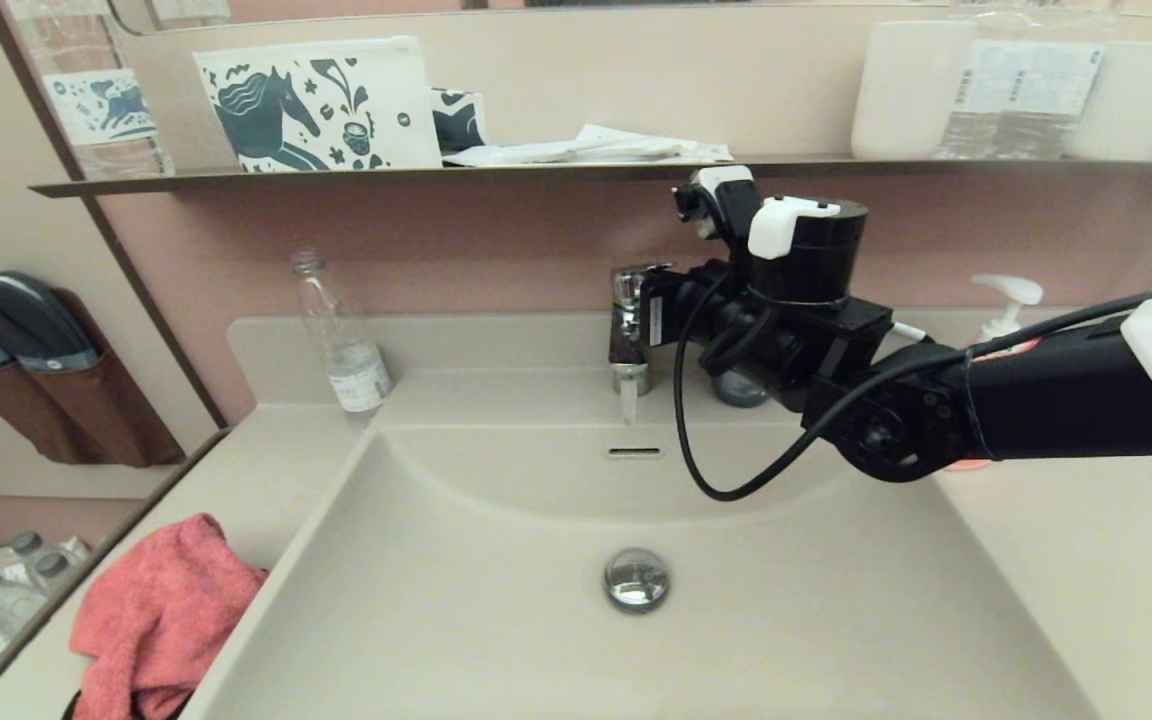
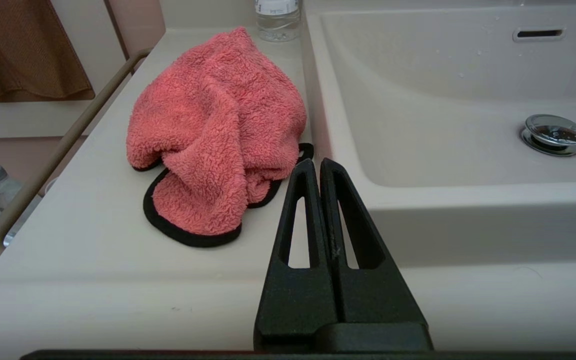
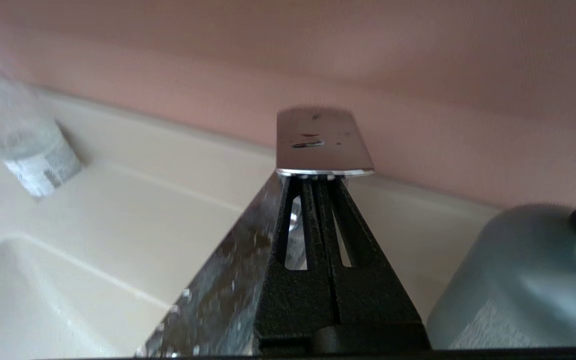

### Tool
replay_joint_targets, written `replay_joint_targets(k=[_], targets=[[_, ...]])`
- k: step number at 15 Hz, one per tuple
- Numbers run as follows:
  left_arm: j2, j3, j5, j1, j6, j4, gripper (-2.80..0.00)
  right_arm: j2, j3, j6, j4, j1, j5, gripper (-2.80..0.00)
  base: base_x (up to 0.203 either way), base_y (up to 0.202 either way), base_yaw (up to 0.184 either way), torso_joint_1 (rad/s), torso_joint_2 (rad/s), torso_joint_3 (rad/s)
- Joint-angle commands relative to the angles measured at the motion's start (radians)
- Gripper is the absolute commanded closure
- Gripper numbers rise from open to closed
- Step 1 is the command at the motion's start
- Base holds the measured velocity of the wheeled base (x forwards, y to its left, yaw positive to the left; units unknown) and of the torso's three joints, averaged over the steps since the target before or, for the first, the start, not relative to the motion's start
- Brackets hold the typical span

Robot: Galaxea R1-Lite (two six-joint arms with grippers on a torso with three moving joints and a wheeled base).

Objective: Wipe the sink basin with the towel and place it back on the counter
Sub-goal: Turn on the faucet, then turn off the faucet

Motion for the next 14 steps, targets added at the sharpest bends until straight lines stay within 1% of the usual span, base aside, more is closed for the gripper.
replay_joint_targets(k=[1, 4, 6, 9, 14], targets=[[0.000, 0.000, 0.000, 0.000, 0.000, 0.000, 0.00, -0.007, -0.022, -0.001, -0.006, 0.000, -0.001, 0.00, 0.000, 0.000, 0.000, 0.000, 0.00, 0.000], [0.000, 0.000, 0.000, 0.000, 0.000, 0.000, 0.00, -0.019, -0.021, -0.001, -0.006, 0.002, -0.003, 0.00, 0.000, 0.000, 0.000, 0.000, 0.00, 0.000], [0.000, 0.000, 0.000, 0.000, 0.000, 0.000, 0.00, -0.040, 0.009, -0.002, -0.003, 0.004, -0.020, 0.00, 0.000, 0.000, 0.000, 0.000, 0.00, 0.000], [0.000, 0.000, 0.000, 0.000, 0.000, 0.000, 0.00, -0.111, 0.138, -0.018, 0.008, 0.005, -0.035, 0.00, 0.000, 0.000, 0.000, 0.000, 0.00, 0.000], [0.000, 0.000, 0.000, 0.000, 0.000, 0.000, 0.00, -0.190, 0.232, -0.036, 0.034, 0.010, -0.040, 0.00, 0.000, 0.000, 0.000, 0.000, 0.00, 0.000]])
